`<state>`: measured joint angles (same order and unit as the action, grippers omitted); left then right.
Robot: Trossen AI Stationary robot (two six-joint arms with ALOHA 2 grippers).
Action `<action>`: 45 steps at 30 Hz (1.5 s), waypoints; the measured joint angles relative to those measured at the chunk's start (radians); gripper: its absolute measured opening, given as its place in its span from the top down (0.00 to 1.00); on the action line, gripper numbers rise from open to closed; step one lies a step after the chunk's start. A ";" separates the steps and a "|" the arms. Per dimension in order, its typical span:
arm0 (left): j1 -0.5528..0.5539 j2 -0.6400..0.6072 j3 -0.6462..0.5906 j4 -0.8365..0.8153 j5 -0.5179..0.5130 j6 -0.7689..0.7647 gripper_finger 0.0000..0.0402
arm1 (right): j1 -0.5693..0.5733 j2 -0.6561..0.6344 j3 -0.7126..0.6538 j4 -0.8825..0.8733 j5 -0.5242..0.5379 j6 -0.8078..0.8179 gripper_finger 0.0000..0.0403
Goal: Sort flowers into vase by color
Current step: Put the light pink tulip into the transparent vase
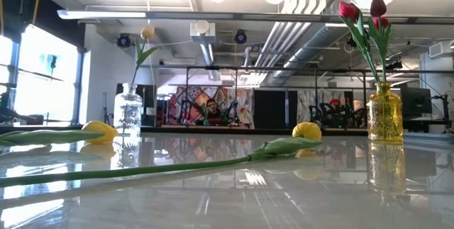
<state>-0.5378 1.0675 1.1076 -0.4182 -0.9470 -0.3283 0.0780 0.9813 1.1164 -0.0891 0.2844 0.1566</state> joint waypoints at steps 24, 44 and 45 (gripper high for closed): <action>-0.175 -0.133 -0.116 0.188 -0.047 0.234 1.00 | 0.000 0.000 0.000 -0.004 0.000 0.000 1.00; -0.202 -0.430 -0.478 0.241 -0.201 0.225 1.00 | 0.000 0.000 0.000 -0.004 0.000 0.000 1.00; -0.200 -0.440 -0.496 0.266 -0.223 0.251 1.00 | 0.000 0.000 0.000 -0.004 0.000 0.000 1.00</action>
<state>-0.7376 0.6276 0.6115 -0.1518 -1.1705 -0.0771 0.0780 0.9817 1.1168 -0.0929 0.2840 0.1562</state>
